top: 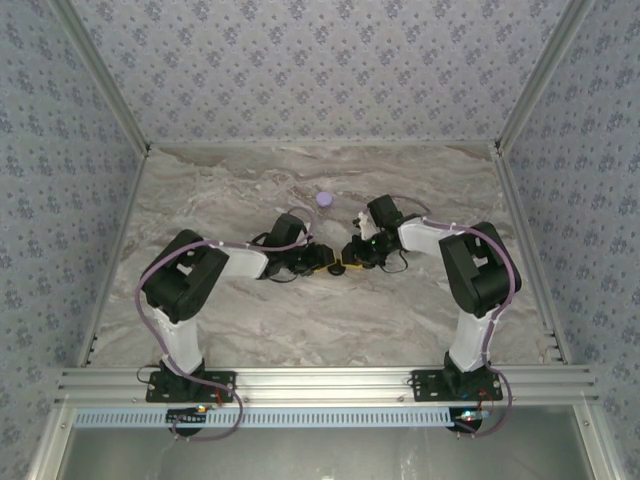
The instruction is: Insert the wireless bluetooth earbuds into the charging case
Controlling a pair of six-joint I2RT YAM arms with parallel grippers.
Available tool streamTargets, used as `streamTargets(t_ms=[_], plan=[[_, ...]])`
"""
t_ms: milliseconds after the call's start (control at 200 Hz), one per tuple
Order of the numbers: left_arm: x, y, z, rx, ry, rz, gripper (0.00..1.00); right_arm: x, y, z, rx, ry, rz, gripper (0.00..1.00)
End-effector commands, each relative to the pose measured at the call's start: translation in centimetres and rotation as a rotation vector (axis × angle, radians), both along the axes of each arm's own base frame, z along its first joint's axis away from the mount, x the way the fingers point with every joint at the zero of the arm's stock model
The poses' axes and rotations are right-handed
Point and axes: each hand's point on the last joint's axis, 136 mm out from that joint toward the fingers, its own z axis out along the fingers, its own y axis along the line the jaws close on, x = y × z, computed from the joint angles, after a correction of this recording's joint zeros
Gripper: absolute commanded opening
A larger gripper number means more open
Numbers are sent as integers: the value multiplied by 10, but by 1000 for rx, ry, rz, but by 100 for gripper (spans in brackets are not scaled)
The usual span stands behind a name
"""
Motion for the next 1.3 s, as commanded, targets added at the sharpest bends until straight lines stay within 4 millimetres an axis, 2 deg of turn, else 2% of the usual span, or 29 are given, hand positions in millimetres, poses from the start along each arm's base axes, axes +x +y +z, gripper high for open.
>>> streamTargets(t_ms=[0, 500, 710, 845, 925, 1034, 1169, 1294], plan=[[-13, -13, -8, -36, 28, -49, 32, -7, -5, -13, -25, 36, -25, 23], [-10, -16, -4, -53, 28, -48, 35, -3, -4, -6, 27, 40, -46, 22], [-9, -15, -3, -49, 22, -41, 24, -1, -9, -1, 9, 16, -61, 23], [-8, -9, -1, -21, -4, -35, 19, 3, -20, 14, 0, -41, -83, 30], [-6, -6, 9, -18, -44, -38, 18, 5, -25, 25, 15, -75, -92, 33], [0, -2, 31, -31, -124, -61, 18, 8, -33, 49, 48, -148, -82, 35], [9, 6, 69, -59, -245, -93, 18, 9, -39, 82, 142, -252, -46, 39], [15, 14, 113, -117, -370, -124, 19, 6, -39, 120, 250, -365, 20, 40]])
